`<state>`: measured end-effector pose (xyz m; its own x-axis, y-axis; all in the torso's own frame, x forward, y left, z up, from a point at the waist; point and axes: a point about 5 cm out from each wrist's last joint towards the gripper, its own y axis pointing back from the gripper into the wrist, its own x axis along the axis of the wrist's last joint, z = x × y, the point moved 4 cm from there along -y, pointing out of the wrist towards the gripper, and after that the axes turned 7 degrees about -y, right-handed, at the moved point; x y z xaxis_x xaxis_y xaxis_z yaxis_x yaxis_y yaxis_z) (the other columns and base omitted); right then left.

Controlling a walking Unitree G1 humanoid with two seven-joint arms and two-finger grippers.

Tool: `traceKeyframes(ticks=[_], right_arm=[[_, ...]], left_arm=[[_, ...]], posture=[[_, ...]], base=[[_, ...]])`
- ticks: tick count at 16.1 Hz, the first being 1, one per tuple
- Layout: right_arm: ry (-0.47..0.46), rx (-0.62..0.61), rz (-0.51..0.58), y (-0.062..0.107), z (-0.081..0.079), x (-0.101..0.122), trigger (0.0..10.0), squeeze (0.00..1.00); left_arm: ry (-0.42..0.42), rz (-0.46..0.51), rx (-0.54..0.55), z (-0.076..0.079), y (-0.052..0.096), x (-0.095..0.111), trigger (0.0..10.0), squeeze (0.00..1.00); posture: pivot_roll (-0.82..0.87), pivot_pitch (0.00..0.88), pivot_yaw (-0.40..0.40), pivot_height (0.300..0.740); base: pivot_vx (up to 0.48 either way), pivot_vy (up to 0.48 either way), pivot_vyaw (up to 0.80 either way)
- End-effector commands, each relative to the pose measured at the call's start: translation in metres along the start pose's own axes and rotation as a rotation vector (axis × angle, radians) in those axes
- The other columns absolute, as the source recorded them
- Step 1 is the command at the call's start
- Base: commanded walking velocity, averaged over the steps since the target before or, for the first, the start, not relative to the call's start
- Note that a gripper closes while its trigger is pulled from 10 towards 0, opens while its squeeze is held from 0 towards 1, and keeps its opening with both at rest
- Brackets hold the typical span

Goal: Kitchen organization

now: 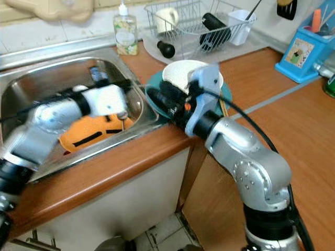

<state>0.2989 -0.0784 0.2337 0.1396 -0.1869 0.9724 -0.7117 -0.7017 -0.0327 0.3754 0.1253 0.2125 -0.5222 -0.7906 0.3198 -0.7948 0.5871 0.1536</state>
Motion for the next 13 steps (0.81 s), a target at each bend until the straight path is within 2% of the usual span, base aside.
traceKeyframes(ticks=[1, 2, 3, 4, 5, 8, 9, 10, 13], right_arm=[[0.02, 0.013, -0.028, 0.0, -0.004, -0.004, 10.0, 0.0], [0.036, 0.026, -0.077, 0.001, -0.006, -0.013, 10.0, 0.0], [0.053, 0.034, -0.118, 0.002, -0.008, -0.02, 10.0, 0.0], [0.058, 0.037, -0.135, 0.002, -0.009, -0.024, 10.0, 0.0], [0.063, 0.041, -0.145, 0.002, -0.01, -0.026, 10.0, 0.0], [0.081, 0.064, -0.181, 0.002, -0.014, -0.032, 10.0, 0.0], [0.086, 0.066, -0.188, 0.002, -0.014, -0.033, 10.0, 0.0], [0.095, 0.069, -0.197, 0.002, -0.015, -0.035, 10.0, 0.0], [0.114, 0.052, -0.21, 0.003, -0.012, -0.038, 10.0, 0.0]], left_arm=[[-0.004, -0.038, -0.014, -0.001, 0.002, -0.011, 0.0, 0.0], [0.013, -0.124, -0.077, 0.005, 0.004, -0.032, 0.0, 0.0], [0.077, -0.218, -0.131, 0.01, 0.008, -0.055, 3.3, 0.0], [0.116, -0.275, -0.163, 0.013, 0.01, -0.068, 5.6, 0.0], [0.133, -0.319, -0.214, 0.019, 0.011, -0.079, 10.0, 0.0], [0.211, -0.388, -0.338, 0.042, 0.013, -0.097, 10.0, 0.0], [0.224, -0.396, -0.351, 0.045, 0.012, -0.099, 10.0, 0.11], [0.237, -0.407, -0.369, 0.049, 0.012, -0.101, 10.0, 1.0], [0.255, -0.418, -0.398, 0.055, 0.011, -0.103, 10.0, 1.0]], posture=[[-0.06, 0.026, 0.021, 0.74], [-0.06, 0.026, 0.024, 0.74], [-0.06, 0.025, 0.025, 0.74], [-0.06, 0.024, 0.025, 0.74], [-0.06, 0.023, 0.025, 0.74], [-0.07, 0.022, 0.025, 0.74], [-0.07, 0.023, 0.025, 0.74], [-0.07, 0.022, 0.025, 0.74], [-0.07, 0.023, 0.025, 0.74]], base=[[0.0, 0.0, 0.0], [0.0, 0.0, 0.0], [0.0, 0.0, 0.0], [0.0, 0.0, 0.0], [0.0, 0.0, 0.0], [0.0, 0.0, 0.0], [0.0, 0.0, 0.0], [0.0, 0.0, 0.0], [0.0, 0.0, 0.0]])
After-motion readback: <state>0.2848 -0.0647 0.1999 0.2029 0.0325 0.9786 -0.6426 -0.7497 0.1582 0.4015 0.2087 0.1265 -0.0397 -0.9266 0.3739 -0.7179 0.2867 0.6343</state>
